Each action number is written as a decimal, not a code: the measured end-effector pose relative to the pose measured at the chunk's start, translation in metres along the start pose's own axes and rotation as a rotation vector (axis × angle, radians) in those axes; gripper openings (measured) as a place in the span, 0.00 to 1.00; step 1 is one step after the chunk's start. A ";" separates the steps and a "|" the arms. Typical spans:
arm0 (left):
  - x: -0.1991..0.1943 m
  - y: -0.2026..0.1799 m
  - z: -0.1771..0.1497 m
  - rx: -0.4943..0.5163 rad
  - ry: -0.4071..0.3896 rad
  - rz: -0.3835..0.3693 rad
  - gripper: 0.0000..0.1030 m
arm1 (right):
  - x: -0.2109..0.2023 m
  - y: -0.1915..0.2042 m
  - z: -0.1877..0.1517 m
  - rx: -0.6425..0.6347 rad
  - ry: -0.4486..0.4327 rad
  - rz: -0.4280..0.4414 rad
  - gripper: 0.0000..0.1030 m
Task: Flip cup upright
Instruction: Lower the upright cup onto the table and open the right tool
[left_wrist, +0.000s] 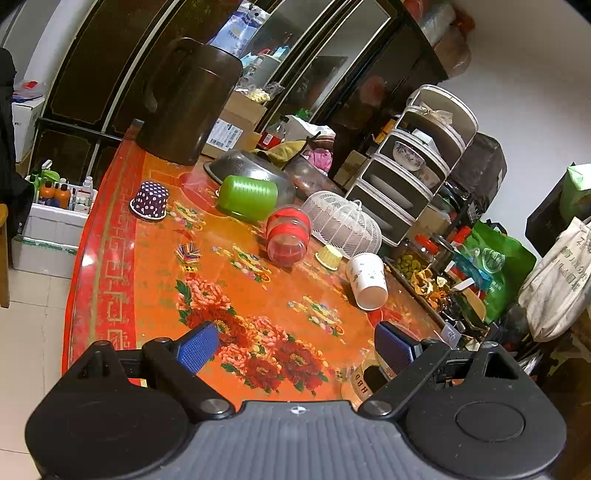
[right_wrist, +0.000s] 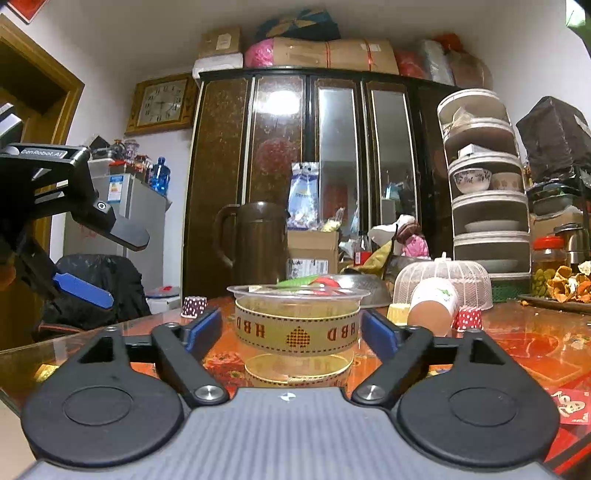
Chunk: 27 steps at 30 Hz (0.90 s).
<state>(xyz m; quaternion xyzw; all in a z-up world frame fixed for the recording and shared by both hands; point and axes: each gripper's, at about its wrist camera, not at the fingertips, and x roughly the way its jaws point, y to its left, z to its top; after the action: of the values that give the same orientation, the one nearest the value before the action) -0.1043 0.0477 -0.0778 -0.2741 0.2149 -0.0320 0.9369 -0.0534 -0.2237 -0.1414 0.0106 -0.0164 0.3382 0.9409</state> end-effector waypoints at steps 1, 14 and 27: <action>0.001 -0.001 -0.001 0.003 0.001 0.002 0.91 | 0.000 0.000 0.001 0.002 0.013 0.003 0.94; -0.009 -0.045 -0.011 0.284 -0.063 0.110 1.00 | -0.034 -0.032 0.056 0.204 0.366 0.009 0.99; -0.048 -0.123 0.001 0.408 0.061 0.101 1.00 | -0.064 -0.031 0.134 0.162 0.502 -0.012 0.99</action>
<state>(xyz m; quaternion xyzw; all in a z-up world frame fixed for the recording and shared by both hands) -0.1403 -0.0475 0.0059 -0.0662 0.2459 -0.0360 0.9664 -0.0865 -0.2928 -0.0100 0.0019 0.2447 0.3249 0.9136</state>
